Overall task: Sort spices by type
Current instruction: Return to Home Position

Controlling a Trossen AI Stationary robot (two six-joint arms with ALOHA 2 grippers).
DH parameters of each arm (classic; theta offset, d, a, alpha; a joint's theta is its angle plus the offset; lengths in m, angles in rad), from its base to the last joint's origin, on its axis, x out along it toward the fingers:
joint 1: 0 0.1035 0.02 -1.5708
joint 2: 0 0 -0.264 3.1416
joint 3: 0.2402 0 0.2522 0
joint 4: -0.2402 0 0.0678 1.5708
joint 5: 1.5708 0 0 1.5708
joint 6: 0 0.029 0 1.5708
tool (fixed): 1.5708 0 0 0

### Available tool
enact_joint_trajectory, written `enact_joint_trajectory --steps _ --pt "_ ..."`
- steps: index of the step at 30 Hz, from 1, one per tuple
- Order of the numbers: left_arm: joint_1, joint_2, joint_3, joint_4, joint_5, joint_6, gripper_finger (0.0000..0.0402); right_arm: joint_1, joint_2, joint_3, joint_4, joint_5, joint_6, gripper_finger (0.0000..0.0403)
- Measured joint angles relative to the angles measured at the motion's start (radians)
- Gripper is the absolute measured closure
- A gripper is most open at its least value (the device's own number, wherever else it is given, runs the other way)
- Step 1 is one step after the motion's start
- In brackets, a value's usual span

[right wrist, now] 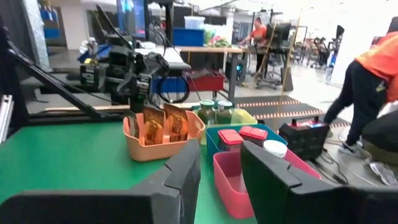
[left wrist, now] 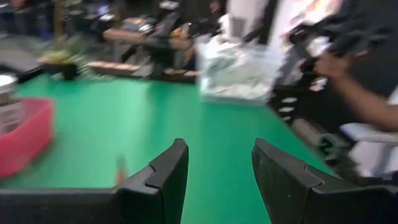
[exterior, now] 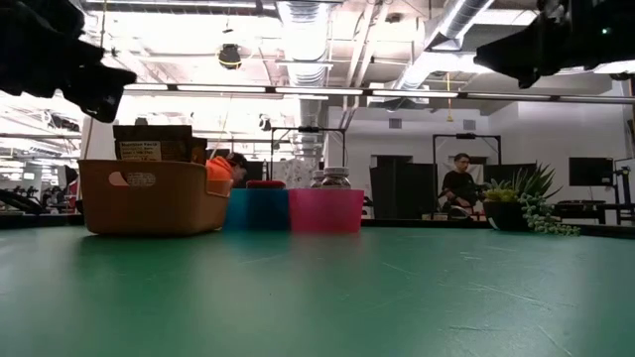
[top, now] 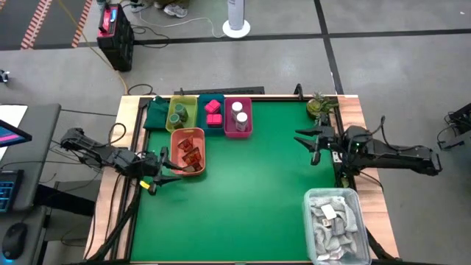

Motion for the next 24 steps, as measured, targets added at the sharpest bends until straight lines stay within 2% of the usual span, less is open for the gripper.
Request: enact_joint_trajectory --steps 5,14,18,24 --pt "0.0 -0.021 -0.057 0.125 0.112 0.028 0.0233 0.0 -0.078 -0.047 0.007 -0.064 0.0 0.0268" --pt "0.0 -0.022 -0.076 0.121 0.155 0.038 0.0233 0.005 -0.243 -0.121 0.008 -0.102 0.012 0.0302" --pt "0.0 -0.022 -0.077 0.124 0.139 0.047 0.0233 -0.004 -0.313 -0.144 0.004 -0.101 0.026 0.0316" --pt "0.0 -0.021 -0.078 0.103 0.148 0.109 0.0233 -0.011 -0.314 -0.202 -0.011 -0.099 0.099 0.0327"
